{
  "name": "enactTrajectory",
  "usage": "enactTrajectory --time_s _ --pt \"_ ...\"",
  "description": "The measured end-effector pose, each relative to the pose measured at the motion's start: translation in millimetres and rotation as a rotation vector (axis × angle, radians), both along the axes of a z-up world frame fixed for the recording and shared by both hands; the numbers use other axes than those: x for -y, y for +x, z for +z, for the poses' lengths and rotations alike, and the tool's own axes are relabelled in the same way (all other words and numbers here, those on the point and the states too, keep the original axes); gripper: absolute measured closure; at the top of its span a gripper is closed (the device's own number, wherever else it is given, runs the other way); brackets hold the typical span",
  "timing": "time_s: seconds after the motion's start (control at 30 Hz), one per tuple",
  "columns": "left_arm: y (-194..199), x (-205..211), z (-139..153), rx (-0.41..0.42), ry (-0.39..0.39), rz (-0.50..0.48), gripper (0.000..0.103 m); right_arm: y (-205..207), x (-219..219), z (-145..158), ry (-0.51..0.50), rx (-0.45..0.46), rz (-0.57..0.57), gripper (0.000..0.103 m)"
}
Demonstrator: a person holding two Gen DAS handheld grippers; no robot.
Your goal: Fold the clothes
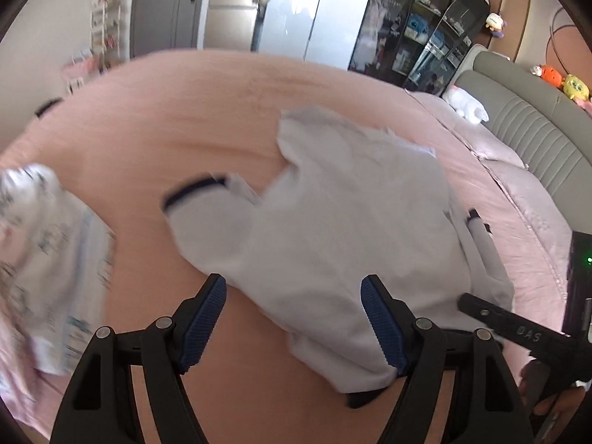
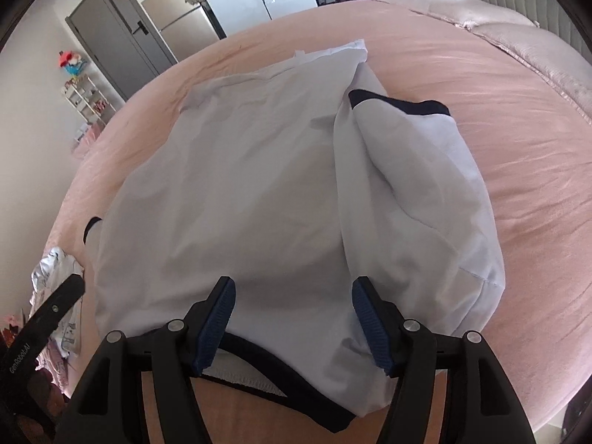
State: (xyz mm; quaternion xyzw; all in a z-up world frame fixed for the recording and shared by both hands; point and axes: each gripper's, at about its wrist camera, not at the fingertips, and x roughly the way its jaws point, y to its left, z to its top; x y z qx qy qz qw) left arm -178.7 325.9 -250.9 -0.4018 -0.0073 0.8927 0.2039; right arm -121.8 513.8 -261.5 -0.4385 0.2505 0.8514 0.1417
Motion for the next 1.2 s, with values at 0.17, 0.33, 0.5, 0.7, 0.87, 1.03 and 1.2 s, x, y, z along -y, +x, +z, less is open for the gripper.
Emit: enactTrajectory --time_s 0.17,0.33,0.5,0.7,0.87,1.03,1.2 --pt "-27 36 6 0.013 0.004 0.061 0.028 15 -12 18 0.019 -0.119 -0.051 0.038" --pt "-54 74 -20 0.161 0.129 0.154 0.028 14 -30 15 -0.024 -0.106 -0.147 0.038" --pt "-62 94 -45 0.318 0.403 0.187 0.028 20 -39 16 -0.009 -0.124 -0.207 0.038" --pt "-60 92 -54 0.382 0.502 0.177 0.028 49 -74 16 -0.131 -0.216 -0.348 0.038" --pt "-56 87 -57 0.406 0.505 0.150 0.028 58 -99 8 -0.153 -0.203 -0.417 0.038" --pt "-64 81 -67 0.413 0.537 0.179 0.028 59 -129 -19 -0.399 -0.261 -0.398 0.038" --pt "-65 76 -71 0.422 0.625 0.196 0.028 66 -143 -35 -0.532 -0.293 -0.423 0.038"
